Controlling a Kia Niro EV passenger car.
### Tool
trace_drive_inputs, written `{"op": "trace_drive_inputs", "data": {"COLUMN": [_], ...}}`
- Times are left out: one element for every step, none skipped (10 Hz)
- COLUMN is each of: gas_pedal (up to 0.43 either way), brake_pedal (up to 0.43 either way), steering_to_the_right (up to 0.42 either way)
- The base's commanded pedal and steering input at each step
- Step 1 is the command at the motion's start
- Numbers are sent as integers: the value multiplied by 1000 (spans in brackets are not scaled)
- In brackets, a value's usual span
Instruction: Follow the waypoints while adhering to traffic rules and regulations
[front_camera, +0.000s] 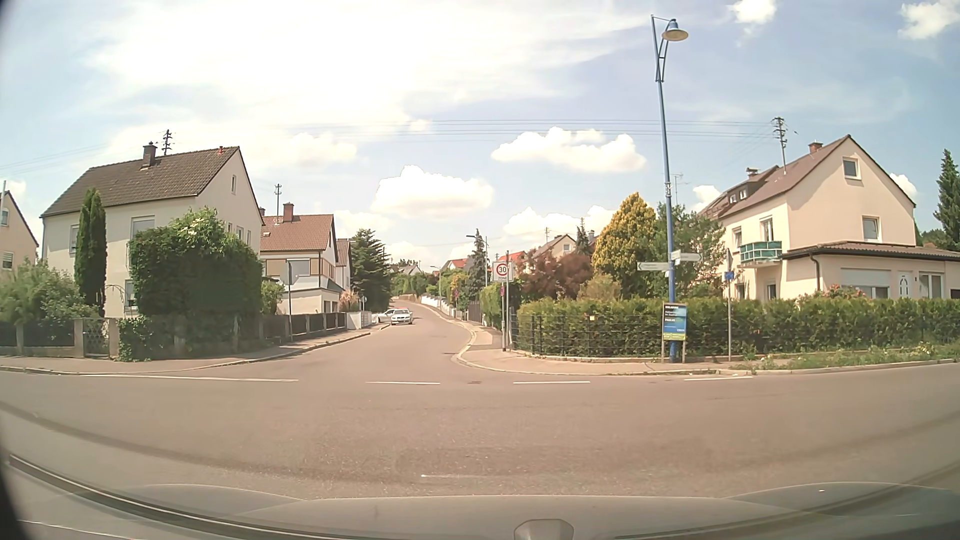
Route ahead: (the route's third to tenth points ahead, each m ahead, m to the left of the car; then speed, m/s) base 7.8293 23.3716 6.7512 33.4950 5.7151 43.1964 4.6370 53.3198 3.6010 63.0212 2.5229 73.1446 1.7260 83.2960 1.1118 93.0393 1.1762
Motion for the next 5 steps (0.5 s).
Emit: {"op": "trace_drive_inputs", "data": {"gas_pedal": [299,299,299,299,299], "brake_pedal": [0,0,0,0,0], "steering_to_the_right": [-174,-184,-190,-194,-200]}}
